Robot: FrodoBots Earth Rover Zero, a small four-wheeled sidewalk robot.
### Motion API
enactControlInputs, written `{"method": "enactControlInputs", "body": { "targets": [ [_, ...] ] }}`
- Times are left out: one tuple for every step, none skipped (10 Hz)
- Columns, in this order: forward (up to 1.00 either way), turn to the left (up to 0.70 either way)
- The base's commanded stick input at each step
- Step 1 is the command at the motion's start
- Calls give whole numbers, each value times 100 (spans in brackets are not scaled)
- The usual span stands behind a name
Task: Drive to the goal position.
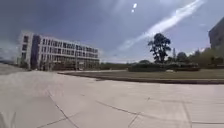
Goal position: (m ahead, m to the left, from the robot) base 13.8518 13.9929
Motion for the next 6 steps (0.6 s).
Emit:
{"method": "enactControlInputs", "body": {
  "targets": [
    [70,35],
    [70,35],
    [70,35],
    [70,35],
    [70,35],
    [70,35]
  ]
}}
